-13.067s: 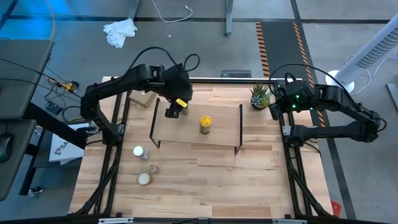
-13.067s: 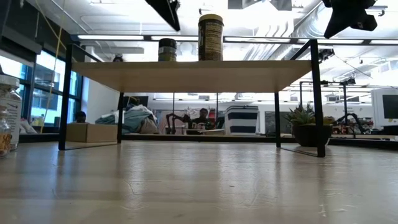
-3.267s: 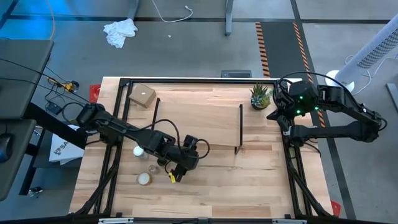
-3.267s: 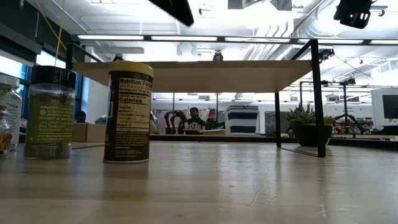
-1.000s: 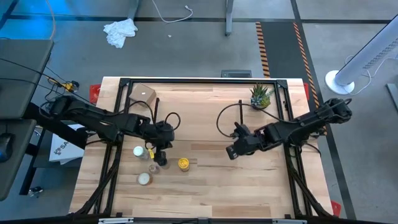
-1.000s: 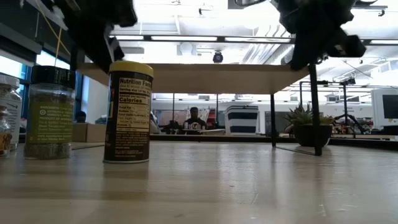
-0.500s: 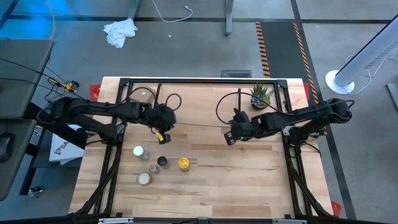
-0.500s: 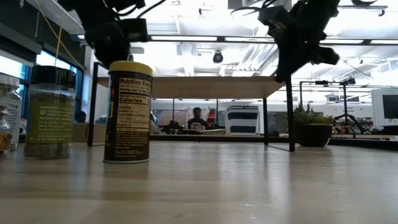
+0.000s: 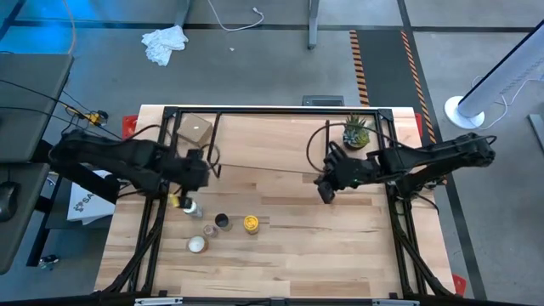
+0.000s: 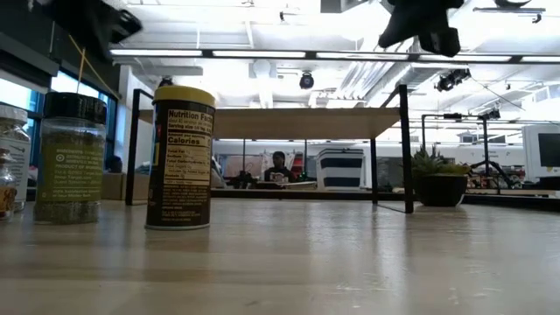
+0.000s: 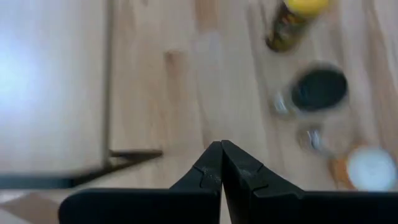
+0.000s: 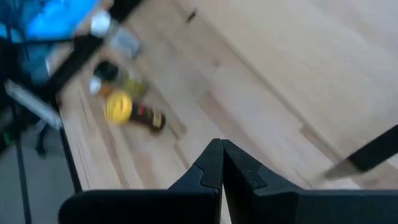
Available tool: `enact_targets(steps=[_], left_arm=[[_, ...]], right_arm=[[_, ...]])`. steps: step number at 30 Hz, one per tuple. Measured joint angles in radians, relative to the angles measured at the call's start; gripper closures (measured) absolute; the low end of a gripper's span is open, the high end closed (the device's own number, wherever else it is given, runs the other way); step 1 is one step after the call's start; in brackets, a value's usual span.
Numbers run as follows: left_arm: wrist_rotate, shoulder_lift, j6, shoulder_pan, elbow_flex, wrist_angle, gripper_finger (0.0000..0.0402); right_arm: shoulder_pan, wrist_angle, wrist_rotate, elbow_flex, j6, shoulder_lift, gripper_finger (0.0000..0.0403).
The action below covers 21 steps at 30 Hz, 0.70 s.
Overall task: Shelf spices
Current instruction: Put the white seasoning bottle on the shelf
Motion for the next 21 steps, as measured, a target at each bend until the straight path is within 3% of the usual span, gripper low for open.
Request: enact_targets(steps=[4, 13, 21], left_arm=[[-0.018, -0.043, -0.07, -0.109, 0.001, -0.004, 0.0401], [-0.114, -0.018, -0.231, -0.29, 0.001, 0.019, 0.0401], [-0.08, 0.054, -0.255, -0.329, 0.002, 0.013, 0.0394]], right_arm=[[0.013, -0.074, -0.041, 0.021, -0.022, 0.029, 0.0403], [0.023, 0.036, -0.042, 0.024, -0.072, 0.03, 0.0403], [0.072, 0.101, -0.08, 0.024, -0.142, 0.03, 0.0403]])
